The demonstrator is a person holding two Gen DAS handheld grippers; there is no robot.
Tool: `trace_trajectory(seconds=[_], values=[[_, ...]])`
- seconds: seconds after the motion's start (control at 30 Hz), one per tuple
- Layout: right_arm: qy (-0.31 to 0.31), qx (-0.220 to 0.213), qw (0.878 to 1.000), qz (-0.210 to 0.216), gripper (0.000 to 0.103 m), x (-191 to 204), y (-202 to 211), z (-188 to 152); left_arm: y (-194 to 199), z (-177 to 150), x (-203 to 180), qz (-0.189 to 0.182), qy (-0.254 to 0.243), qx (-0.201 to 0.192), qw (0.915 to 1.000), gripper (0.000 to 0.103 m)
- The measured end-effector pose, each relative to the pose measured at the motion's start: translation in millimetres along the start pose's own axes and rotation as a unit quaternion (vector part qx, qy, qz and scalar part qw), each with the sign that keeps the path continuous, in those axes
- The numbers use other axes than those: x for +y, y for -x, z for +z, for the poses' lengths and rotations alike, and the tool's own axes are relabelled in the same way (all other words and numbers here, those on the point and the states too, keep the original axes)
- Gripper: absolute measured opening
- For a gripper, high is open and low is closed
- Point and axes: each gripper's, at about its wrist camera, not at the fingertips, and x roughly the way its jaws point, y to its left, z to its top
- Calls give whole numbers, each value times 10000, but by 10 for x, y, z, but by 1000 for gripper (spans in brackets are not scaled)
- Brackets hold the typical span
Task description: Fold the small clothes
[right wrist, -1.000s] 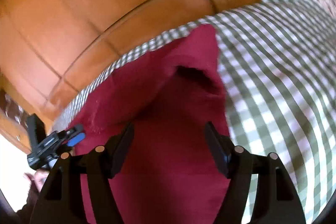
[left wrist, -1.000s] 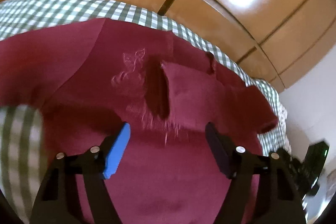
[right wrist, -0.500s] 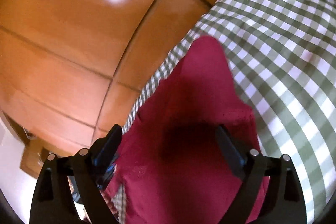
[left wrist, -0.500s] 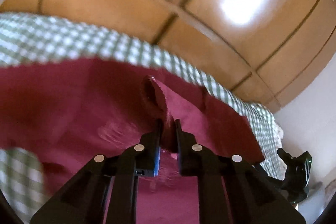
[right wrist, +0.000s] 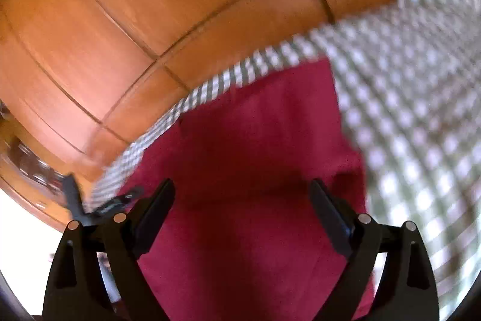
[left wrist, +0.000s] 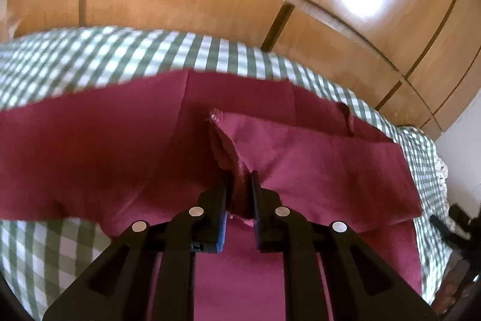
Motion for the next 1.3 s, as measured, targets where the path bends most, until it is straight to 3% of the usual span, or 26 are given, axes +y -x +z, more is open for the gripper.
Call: trace_trajectory(seconds=[0.1, 0.2, 0.27, 0.33, 0.4, 0.47, 0.5, 0.53, 0.77, 0.87, 0.93, 1.07, 1.2, 1.3], values=[[393, 68, 9964, -753, 90, 72, -278, -10, -19, 60, -16, 255, -144, -83, 9995, 12], [499, 581, 9884, -1311, 90, -14, -710, -170, -154, 40, 46, 583, -192, 90, 9981, 12], [914, 318, 9819, -1628, 92, 61, -781, -322, -244, -15, 101, 777, -295, 153, 9964, 15], [1114, 232, 9758, -1867, 92, 136, -797, -393, -209, -53, 104, 893, -369, 6, 9953, 26], [1117, 215, 9753, -1892, 93, 132, -820, -396, -159, -59, 108, 1005, -308, -48, 9944, 33], [1124, 174, 9754, -1891, 93, 125, -831, -405, -55, -74, 104, 1012, -207, -141, 9946, 48], [1140, 168, 9748, -1909, 93, 129, -831, -411, 52, -110, 109, 929, -145, -256, 9952, 64], [1164, 165, 9740, -1935, 94, 133, -831, -422, 127, -143, 112, 940, -116, -334, 9949, 73], [1164, 140, 9728, -1996, 94, 177, -909, -348, 687, -434, 393, 1053, 241, -487, 9930, 73], [1371, 121, 9629, -2322, 98, 291, -878, -355, 902, -552, 533, 1014, 423, -434, 9930, 74], [1452, 24, 9578, -2480, 101, 375, -786, -385, 1010, -611, 594, 1190, 386, -431, 9912, 74], [1324, 148, 9722, -1927, 101, 553, -560, -611, 1231, -746, 667, 1508, 264, -522, 9868, 78], [1664, 507, 9715, -1613, 101, 762, -465, -974, 1389, -843, 699, 1630, 151, -603, 9847, 85], [1854, 747, 9659, -1645, 101, 808, -474, -1212, 1472, -905, 756, 1598, 203, -632, 9849, 86]])
